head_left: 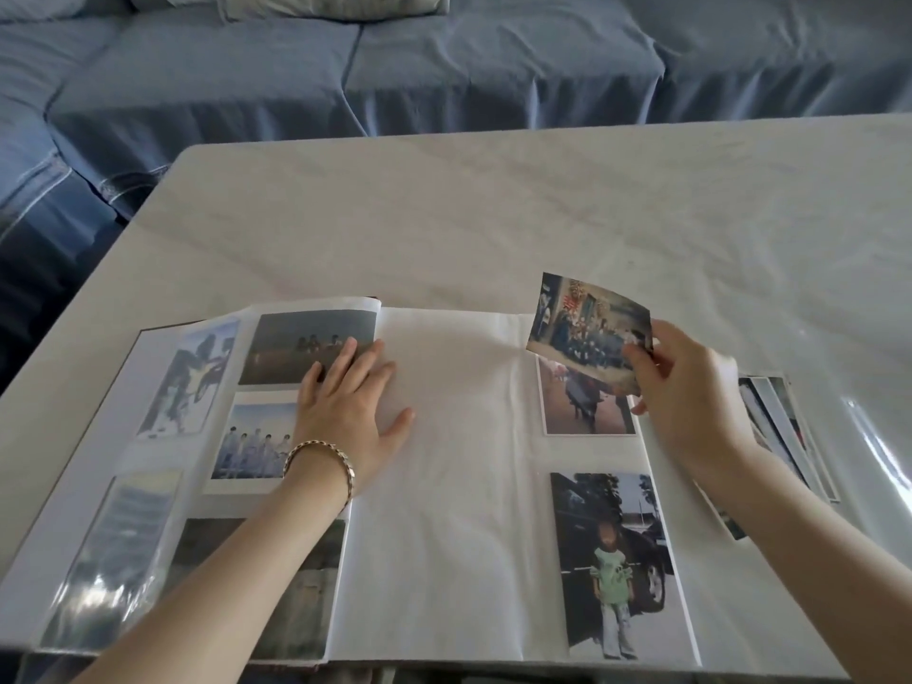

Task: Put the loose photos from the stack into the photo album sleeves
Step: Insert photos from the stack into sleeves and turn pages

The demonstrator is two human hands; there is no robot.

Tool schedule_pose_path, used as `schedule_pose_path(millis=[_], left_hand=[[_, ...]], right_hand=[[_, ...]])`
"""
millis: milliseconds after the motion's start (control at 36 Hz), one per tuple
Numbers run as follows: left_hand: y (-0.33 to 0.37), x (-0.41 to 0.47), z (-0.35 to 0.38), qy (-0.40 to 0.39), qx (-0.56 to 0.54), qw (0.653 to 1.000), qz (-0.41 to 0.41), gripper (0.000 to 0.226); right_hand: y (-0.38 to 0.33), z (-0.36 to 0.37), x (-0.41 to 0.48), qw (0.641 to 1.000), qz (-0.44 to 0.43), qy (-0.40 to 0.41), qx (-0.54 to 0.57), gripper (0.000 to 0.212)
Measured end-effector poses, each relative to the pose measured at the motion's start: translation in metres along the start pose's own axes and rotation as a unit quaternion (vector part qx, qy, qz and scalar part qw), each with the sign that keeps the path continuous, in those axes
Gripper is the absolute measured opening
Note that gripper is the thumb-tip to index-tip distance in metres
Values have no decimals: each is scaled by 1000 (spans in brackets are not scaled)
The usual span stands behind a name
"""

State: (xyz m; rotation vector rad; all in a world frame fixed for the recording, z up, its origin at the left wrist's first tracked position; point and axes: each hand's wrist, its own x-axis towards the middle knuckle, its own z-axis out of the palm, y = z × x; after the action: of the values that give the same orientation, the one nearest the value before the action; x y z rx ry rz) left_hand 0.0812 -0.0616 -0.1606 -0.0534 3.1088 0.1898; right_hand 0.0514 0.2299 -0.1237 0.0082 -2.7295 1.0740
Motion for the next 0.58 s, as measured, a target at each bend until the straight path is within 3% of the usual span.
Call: schedule_pose_path(millis=[250, 361, 583], left_hand=[[0, 0, -1, 4, -15, 1000, -1, 56], [0, -1, -1, 14, -31, 999, 1, 55], [0, -1, 1, 28, -43, 999, 2, 53]], right_hand=[[0, 0, 4, 998, -23, -33, -45, 9], [0, 5, 2, 995, -19, -87, -44, 9], [16, 7, 23, 954, 145, -237, 111, 5]])
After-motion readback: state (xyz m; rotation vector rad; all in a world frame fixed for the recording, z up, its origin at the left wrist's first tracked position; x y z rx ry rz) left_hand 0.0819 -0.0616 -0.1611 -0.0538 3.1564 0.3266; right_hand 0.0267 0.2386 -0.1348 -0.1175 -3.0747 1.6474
